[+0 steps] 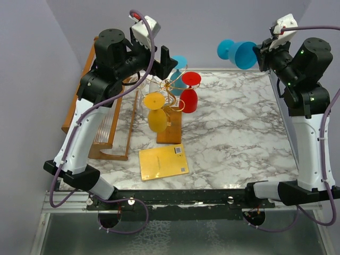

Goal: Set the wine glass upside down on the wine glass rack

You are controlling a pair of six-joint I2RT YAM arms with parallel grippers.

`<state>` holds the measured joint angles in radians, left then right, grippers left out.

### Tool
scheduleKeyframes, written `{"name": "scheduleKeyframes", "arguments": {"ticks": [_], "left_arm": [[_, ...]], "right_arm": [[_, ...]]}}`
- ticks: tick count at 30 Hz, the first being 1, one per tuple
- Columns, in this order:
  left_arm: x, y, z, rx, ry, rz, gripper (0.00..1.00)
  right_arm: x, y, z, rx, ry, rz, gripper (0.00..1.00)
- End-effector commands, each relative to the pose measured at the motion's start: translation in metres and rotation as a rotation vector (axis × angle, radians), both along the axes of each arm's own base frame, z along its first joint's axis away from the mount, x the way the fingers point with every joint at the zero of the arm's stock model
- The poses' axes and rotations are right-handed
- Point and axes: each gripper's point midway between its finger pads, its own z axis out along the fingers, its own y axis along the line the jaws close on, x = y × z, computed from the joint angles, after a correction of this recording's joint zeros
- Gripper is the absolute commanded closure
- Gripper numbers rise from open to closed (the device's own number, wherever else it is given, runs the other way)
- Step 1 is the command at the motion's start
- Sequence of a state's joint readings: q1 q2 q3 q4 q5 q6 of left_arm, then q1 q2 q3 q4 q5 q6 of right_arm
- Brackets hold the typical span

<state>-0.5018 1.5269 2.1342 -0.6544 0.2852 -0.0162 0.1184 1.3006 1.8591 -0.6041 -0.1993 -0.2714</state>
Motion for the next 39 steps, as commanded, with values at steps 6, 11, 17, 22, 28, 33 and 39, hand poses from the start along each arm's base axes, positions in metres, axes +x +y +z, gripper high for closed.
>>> {"name": "scheduleKeyframes", "arguments": {"ticks": [6,11,17,22,28,33,39], "left_arm": [[-0.003,-0.019,0.002,-0.126,0.039,-0.083,0.11],[-0.003,-0.028,-0.004,-0.157,0.044,-0.128,0.12],[-0.005,-0.045,-0.005,-0.251,0.129,-0.193,0.14],[-0.004,-0.056,-0.002,-0.314,0.183,-0.237,0.15],[0.0,-0.063,-0.009,-0.367,0.268,-0.246,0.17],[-0.001,-0.068,-0.01,-0.385,0.291,-0.267,0.27],[-0.001,-0.069,-0.013,-0.387,0.299,-0.271,0.45]], "right_arm": [[-0.018,0.037,0.034,0.121,-0.059,0.2,0.99],[-0.028,0.049,0.037,0.133,-0.061,0.282,0.99],[-0.04,0.062,0.042,0.163,-0.05,0.363,0.99],[-0.049,0.072,0.047,0.182,-0.043,0.431,0.99],[-0.06,0.081,0.05,0.189,-0.038,0.502,0.99],[-0.069,0.089,0.049,0.198,-0.024,0.564,0.99],[-0.076,0.092,0.049,0.197,-0.02,0.598,0.99]]}}
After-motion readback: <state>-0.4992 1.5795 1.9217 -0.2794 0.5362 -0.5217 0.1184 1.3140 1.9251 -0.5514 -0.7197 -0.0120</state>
